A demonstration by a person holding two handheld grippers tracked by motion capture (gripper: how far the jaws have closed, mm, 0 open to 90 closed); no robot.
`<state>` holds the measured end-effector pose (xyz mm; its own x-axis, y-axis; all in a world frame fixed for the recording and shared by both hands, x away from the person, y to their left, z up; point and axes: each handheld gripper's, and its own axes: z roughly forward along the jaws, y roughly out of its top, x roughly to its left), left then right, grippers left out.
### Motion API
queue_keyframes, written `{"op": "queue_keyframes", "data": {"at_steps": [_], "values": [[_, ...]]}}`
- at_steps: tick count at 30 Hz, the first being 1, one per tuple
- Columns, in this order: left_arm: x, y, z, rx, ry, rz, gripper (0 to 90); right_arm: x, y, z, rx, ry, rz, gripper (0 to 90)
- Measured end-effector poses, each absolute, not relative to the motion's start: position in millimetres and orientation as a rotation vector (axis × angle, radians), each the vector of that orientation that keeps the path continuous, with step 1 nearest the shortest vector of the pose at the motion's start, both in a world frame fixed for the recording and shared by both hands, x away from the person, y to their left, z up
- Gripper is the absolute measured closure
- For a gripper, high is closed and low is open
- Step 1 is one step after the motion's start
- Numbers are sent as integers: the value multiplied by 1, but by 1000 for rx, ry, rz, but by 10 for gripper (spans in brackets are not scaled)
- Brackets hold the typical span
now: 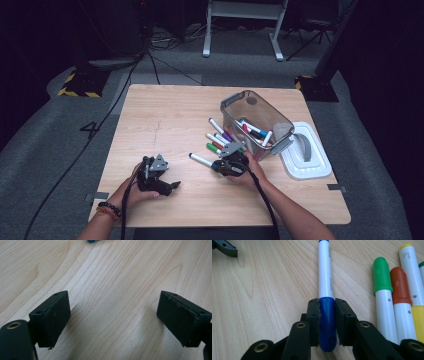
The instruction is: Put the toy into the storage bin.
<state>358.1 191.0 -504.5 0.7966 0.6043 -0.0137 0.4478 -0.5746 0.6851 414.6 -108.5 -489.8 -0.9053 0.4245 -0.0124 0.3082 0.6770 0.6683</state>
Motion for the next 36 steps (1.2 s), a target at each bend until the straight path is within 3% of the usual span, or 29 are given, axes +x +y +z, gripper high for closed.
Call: {"op": "queue_keyframes", "data": {"at_steps": [10, 36], "values": [[358, 191, -504, 2279, 774, 288, 123, 407, -112, -475, 549, 2684, 1062, 753], [358, 191, -505, 2278, 774, 289, 123, 375, -163, -376, 492, 2506, 1222, 753]]}}
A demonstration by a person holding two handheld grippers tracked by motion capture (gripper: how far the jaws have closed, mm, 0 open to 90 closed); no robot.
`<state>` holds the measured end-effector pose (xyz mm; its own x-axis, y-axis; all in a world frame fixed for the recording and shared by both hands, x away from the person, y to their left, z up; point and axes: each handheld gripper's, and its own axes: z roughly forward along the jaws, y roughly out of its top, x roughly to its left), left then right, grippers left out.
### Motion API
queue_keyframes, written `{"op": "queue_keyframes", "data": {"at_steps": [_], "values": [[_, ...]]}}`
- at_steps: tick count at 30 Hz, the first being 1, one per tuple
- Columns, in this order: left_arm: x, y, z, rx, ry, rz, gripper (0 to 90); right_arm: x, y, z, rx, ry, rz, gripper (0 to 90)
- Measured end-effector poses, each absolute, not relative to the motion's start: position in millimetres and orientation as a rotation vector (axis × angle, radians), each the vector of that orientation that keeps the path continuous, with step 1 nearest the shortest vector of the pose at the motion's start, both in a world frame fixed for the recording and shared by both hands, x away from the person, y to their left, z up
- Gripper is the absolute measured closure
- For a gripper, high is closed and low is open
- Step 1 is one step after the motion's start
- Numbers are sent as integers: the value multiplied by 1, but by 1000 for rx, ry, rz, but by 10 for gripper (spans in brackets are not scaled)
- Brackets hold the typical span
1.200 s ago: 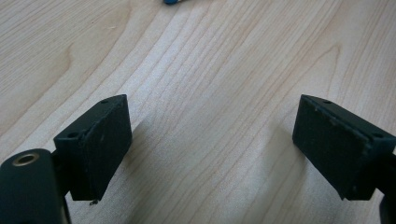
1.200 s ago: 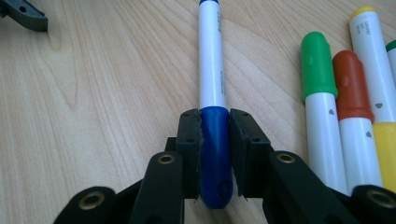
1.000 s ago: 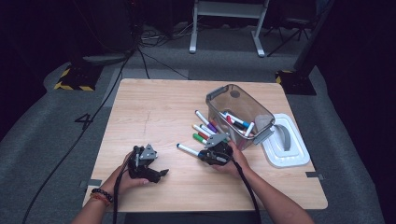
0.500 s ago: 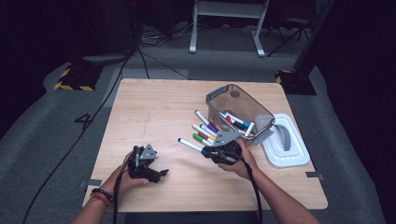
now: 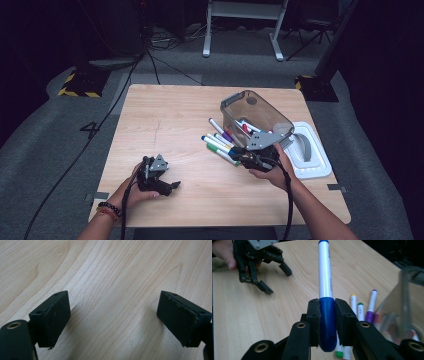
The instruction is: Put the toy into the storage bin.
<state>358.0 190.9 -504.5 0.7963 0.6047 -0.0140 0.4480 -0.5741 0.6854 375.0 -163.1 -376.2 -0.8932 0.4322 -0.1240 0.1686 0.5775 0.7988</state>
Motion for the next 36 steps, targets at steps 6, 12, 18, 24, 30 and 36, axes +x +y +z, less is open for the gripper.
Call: {"op": "queue_keyframes", "data": {"at_steps": [6, 12, 18, 24, 30, 36], "values": [[358, 191, -505, 2278, 774, 288, 123, 377, -177, -357, 511, 2458, 1234, 753], [358, 191, -504, 2279, 773, 289, 123, 384, -195, -340, 557, 2393, 1226, 753], [358, 191, -504, 2279, 773, 289, 123, 398, -212, -332, 637, 2345, 1202, 753], [358, 191, -504, 2278, 774, 288, 123, 417, -225, -333, 710, 2324, 1153, 753], [358, 191, -505, 2278, 774, 289, 123, 436, -230, -333, 777, 2334, 1119, 753], [358, 191, -505, 2278, 774, 288, 123, 457, -227, -344, 836, 2361, 1033, 753]]}}
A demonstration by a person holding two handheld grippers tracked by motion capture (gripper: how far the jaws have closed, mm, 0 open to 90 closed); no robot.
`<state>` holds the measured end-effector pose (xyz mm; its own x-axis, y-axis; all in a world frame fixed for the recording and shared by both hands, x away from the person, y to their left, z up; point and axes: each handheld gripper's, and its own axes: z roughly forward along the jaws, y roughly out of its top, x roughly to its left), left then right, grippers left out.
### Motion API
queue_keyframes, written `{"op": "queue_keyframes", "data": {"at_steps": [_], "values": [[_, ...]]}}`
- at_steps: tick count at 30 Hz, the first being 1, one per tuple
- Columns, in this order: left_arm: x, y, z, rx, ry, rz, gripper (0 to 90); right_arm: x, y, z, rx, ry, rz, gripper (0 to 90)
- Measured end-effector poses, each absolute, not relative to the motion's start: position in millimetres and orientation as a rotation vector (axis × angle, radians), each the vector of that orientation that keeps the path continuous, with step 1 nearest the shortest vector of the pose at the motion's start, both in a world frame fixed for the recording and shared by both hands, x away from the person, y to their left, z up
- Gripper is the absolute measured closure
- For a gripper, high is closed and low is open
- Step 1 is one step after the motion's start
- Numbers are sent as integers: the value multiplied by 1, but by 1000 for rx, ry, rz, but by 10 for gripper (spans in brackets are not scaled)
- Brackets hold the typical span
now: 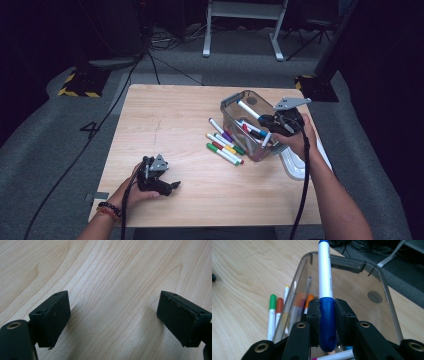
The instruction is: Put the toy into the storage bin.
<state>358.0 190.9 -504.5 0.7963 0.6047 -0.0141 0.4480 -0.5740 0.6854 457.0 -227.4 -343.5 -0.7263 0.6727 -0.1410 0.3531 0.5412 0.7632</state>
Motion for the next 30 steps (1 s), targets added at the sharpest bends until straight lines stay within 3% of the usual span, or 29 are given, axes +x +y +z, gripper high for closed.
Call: {"op": "queue_keyframes", "data": {"at_steps": [10, 30], "values": [[358, 191, -505, 2278, 774, 288, 123, 484, -216, -366, 904, 2490, 904, 753], [358, 191, -505, 2278, 774, 288, 123, 503, -197, -394, 931, 2715, 663, 749]]}}
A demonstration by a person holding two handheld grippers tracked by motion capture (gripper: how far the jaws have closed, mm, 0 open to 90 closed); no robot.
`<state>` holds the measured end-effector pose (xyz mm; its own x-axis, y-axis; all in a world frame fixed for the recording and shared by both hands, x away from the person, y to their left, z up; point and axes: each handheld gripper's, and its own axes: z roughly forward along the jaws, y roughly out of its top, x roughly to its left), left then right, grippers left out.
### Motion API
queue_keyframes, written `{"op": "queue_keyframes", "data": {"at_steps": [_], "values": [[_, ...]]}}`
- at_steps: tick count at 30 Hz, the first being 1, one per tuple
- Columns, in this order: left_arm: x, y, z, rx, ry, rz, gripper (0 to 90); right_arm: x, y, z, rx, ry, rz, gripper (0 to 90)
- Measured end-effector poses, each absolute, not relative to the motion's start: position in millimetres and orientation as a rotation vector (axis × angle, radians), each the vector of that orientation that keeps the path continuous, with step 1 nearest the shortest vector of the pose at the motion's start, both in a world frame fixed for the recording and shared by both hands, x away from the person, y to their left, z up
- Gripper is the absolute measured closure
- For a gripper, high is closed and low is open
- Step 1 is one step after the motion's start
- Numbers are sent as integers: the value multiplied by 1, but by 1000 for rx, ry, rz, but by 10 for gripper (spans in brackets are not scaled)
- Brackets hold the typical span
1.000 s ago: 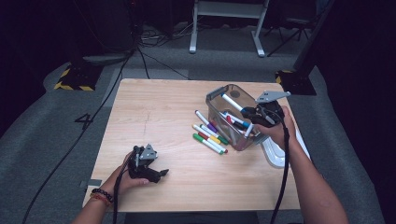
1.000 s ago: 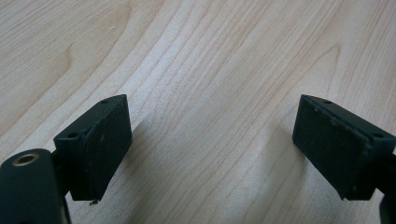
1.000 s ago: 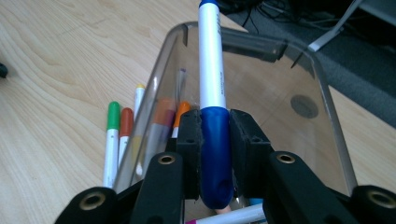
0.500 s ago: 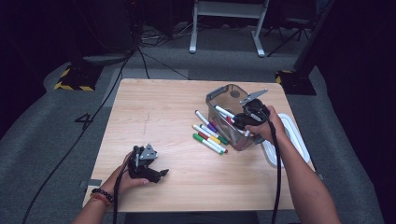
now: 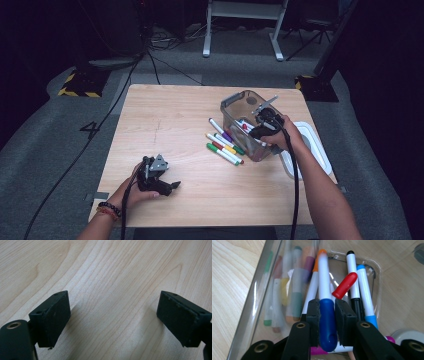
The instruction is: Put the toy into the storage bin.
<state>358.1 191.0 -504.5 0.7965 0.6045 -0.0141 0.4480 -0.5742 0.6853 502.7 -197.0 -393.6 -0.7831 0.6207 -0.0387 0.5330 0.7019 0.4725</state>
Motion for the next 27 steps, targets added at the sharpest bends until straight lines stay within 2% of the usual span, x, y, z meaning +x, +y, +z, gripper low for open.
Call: {"op": "queue_keyframes", "data": {"at_steps": [6, 13, 23, 27], "values": [[358, 191, -504, 2278, 774, 288, 123, 503, -196, -393, 944, 2712, 650, 689], [358, 191, -505, 2278, 774, 288, 123, 498, -208, -378, 984, 2608, 819, 555], [358, 191, -504, 2279, 774, 289, 123, 470, -217, -355, 915, 2488, 1038, 397], [358, 191, -505, 2278, 774, 288, 123, 458, -213, -347, 852, 2466, 1088, 359]]}}
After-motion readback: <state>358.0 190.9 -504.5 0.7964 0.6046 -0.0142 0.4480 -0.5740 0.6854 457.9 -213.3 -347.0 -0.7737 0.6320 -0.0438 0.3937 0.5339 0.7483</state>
